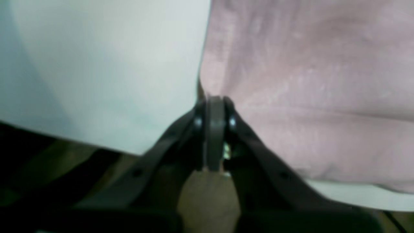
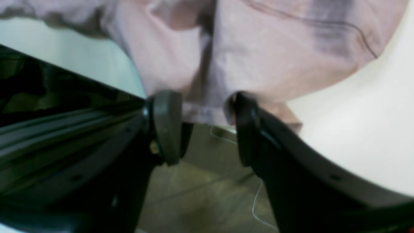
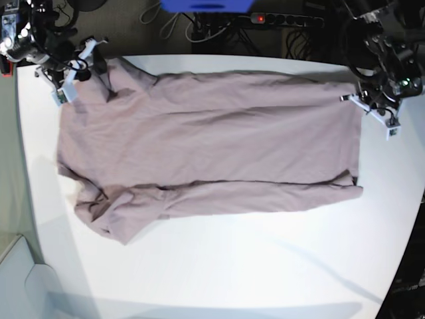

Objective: Layout the t-shirt on the table in an organized manner, then fold the t-shirt properly
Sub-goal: 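Pull the shoulder edge away from the hem with both grippers and release, then grasp the shirt's side edges with both grippers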

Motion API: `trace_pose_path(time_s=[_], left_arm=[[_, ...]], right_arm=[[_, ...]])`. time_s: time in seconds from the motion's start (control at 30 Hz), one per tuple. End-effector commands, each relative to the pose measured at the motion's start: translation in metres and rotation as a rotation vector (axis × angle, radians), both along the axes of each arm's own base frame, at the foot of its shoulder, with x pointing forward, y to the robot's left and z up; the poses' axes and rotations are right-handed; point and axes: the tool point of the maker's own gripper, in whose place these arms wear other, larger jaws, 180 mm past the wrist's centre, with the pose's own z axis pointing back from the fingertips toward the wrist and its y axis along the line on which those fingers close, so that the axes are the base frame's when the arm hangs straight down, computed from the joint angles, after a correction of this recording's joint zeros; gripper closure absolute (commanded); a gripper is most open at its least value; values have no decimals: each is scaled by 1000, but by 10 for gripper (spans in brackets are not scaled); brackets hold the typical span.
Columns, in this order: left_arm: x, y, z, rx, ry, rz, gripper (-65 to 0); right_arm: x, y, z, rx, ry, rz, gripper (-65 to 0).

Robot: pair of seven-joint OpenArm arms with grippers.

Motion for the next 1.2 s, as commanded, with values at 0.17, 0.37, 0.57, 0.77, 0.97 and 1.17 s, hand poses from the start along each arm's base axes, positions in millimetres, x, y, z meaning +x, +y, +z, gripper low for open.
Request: trace_pose_path(time_s=[0.17,0.37,0.57,0.77,0.97,1.17], left_arm=[[0,-8,3,27,-3,-158,-202],[2,4,18,56,-46,-151,-306],[21,29,74,182,-195,-170,-306],[42,38,107,243,-297,-204,-307],[79,-27,64,51,-280,-307,-307],[110,-74,17,-150,-271,-349,-287]], right_arm=[[13,-68,31,-106,-110,-184,-280],[36,-94,55,-157,-198,-222,-281],[89,-64,75,-106,-315,-133,-281],[128,-18,88,-37,-389,-20,-281],[153,23,36,71,-253,56,-281],[174,12,-1,119,-144,-26,-276]])
